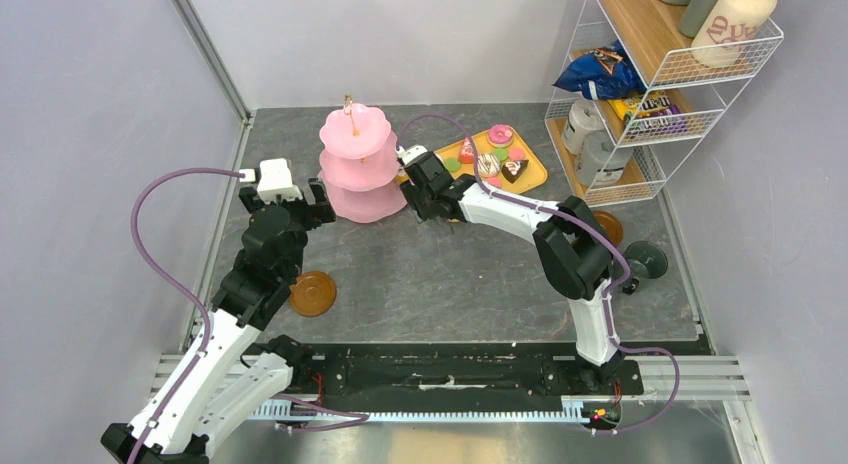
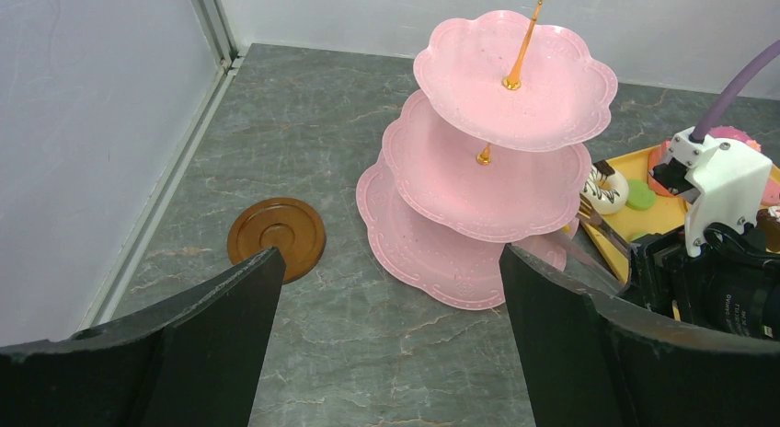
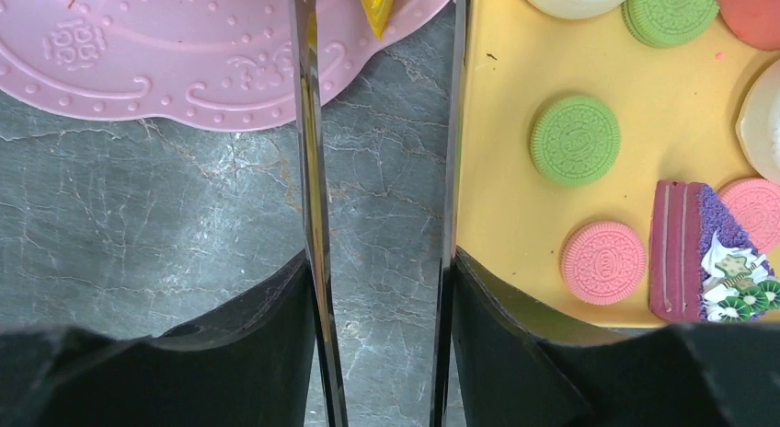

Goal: Serve the afternoon tea

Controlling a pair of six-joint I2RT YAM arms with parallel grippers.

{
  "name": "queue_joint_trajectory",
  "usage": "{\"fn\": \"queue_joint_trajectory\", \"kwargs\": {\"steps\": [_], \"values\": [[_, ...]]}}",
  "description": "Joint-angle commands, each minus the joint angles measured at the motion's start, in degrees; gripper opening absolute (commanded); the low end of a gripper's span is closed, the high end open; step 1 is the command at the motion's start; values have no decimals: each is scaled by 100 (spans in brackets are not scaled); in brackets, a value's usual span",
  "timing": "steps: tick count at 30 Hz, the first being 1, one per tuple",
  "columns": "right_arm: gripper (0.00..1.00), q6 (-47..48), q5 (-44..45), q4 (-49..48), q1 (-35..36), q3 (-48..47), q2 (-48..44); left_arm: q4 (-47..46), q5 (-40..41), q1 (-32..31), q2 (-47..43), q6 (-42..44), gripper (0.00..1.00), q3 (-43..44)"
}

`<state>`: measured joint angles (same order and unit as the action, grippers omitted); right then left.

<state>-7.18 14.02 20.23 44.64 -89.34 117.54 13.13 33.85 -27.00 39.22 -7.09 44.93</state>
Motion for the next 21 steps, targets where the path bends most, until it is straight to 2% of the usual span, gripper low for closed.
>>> {"fn": "queue_joint_trajectory", "kwargs": {"steps": [1, 15, 21], "values": [[58, 14, 57, -44, 13, -156, -332, -232, -45, 25, -46, -152, 95, 8], [61, 124, 272, 697, 16, 30, -1004, -223, -34, 28, -52, -152, 95, 7], [61, 116, 531, 1037, -8, 406, -1413, -223, -36, 24, -47, -152, 95, 12]]}}
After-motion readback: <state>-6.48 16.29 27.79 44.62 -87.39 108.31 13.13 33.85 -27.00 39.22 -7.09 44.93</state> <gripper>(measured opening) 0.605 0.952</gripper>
